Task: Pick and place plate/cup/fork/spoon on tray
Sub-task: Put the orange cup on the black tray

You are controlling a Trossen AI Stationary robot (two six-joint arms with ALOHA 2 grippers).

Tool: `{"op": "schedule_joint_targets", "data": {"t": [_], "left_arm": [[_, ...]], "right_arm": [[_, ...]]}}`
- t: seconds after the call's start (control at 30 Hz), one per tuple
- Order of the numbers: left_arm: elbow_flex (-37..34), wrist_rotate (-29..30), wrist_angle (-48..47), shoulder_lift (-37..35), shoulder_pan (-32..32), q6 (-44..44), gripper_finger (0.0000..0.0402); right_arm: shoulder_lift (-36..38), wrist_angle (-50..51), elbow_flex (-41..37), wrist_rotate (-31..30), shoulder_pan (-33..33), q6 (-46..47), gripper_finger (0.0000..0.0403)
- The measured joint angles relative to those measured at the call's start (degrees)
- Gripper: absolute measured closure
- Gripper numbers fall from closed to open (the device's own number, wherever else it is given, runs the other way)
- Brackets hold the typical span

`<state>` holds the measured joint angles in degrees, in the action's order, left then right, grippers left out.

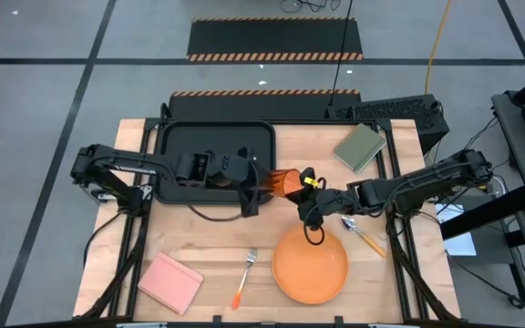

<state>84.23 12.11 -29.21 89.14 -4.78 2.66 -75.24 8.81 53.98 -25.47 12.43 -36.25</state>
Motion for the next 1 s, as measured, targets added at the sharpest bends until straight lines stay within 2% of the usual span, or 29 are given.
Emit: {"op": "schedule_joint_targets", "data": {"t": [0.2,0.47,0.57,0.73,1.0], "left_arm": [[-0.02,-0.06,-6.45,-1.28,1.44,-2.36,0.0188],[-5.98,0.22,-7.56,-1.13,1.62,-4.13,0.0086],[-8.01,0.44,-6.16,-1.22,1.57,-4.77,0.0060],[-13.73,-0.13,1.20,-1.22,1.50,-3.18,0.0051],[-19.01,-1.33,9.22,-1.19,1.55,-1.69,0.0050]], "right_arm": [[0.00,0.27,0.00,0.15,0.07,0.96,0.0399],[0.00,1.10,0.00,0.22,0.07,1.08,0.0399],[0.00,1.33,0.00,0.25,0.07,1.09,0.0399],[0.00,1.19,0.00,4.71,0.04,1.09,0.0399],[0.00,-0.41,0.02,5.21,0.09,1.09,0.0399]]}}
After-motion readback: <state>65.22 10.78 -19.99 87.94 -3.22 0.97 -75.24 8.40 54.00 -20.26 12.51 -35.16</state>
